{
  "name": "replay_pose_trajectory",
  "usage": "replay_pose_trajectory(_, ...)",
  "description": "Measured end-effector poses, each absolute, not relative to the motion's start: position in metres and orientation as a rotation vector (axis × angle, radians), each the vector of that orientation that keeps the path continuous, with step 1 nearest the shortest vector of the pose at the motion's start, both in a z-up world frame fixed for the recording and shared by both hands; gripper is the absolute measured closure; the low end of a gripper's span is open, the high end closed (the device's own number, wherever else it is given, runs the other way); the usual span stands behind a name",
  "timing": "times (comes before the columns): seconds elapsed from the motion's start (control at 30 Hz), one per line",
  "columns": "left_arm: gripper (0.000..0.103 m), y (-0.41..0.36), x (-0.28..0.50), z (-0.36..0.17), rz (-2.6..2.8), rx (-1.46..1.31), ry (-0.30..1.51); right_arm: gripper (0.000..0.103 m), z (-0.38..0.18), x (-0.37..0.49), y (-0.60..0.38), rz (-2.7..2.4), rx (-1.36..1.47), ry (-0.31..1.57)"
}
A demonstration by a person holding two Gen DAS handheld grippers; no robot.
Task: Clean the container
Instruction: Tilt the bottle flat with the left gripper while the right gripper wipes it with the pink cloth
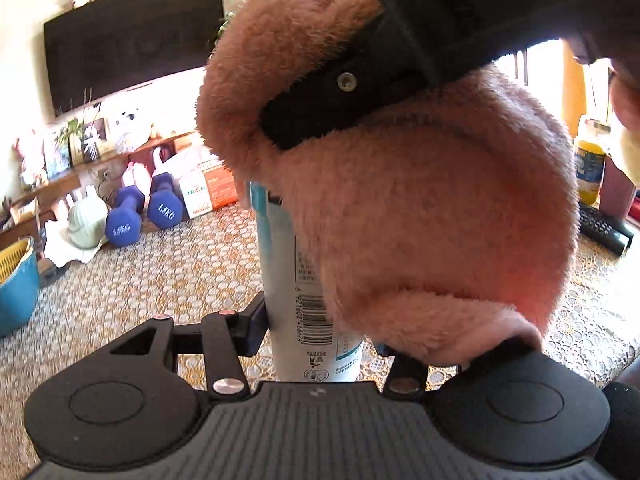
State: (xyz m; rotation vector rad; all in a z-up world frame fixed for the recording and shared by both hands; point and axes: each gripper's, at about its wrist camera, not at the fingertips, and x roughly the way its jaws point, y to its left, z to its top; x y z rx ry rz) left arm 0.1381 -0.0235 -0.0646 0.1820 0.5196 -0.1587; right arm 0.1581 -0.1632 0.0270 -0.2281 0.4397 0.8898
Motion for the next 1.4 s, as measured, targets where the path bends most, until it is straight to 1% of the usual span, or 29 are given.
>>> replay_pose_trajectory(0.17, 0.054, -0.033, 0.148, -0.068, -0.177, 0.242, 0.493, 0.081, 0.021, 0.176, -0.182, 0.841, -0.158, 0.454)
replay_pose_trajectory(0.3, 0.053, -0.045, 0.157, -0.075, -0.19, 0.309, 0.47, 0.081, 0.013, 0.201, -0.205, 0.798, -0.043, 0.497)
replay_pose_trajectory(0.43, 0.053, -0.059, 0.162, -0.083, -0.228, 0.431, 0.468, 0.081, 0.001, 0.222, -0.231, 0.753, 0.071, 0.549)
replay_pose_trajectory(0.6, 0.053, -0.073, 0.159, -0.1, -0.29, 0.556, 0.494, 0.081, -0.025, 0.23, -0.26, 0.677, 0.136, 0.623)
replay_pose_trajectory(0.7, 0.054, -0.074, 0.159, -0.106, -0.308, 0.521, 0.547, 0.081, -0.044, 0.23, -0.268, 0.637, 0.128, 0.667)
replay_pose_trajectory(0.8, 0.054, -0.078, 0.155, -0.109, -0.302, 0.531, 0.551, 0.081, -0.061, 0.223, -0.269, 0.612, 0.035, 0.699)
replay_pose_trajectory(0.87, 0.054, -0.08, 0.152, -0.109, -0.305, 0.534, 0.555, 0.081, -0.064, 0.215, -0.271, 0.573, -0.061, 0.681)
replay_pose_trajectory(0.93, 0.054, -0.08, 0.15, -0.108, -0.308, 0.527, 0.563, 0.081, -0.059, 0.21, -0.277, 0.529, -0.099, 0.656)
replay_pose_trajectory(1.03, 0.054, -0.081, 0.143, -0.104, -0.311, 0.512, 0.576, 0.081, -0.036, 0.196, -0.281, 0.598, -0.079, 0.585)
replay_pose_trajectory(1.17, 0.054, -0.082, 0.142, -0.105, -0.311, 0.517, 0.581, 0.081, -0.013, 0.169, -0.26, 0.762, -0.085, 0.522)
replay_pose_trajectory(1.27, 0.054, -0.081, 0.14, -0.106, -0.302, 0.509, 0.576, 0.081, -0.017, 0.162, -0.239, 0.855, -0.057, 0.556)
replay_pose_trajectory(1.4, 0.054, -0.08, 0.14, -0.111, -0.307, 0.503, 0.583, 0.081, -0.041, 0.174, -0.224, 0.91, 0.016, 0.647)
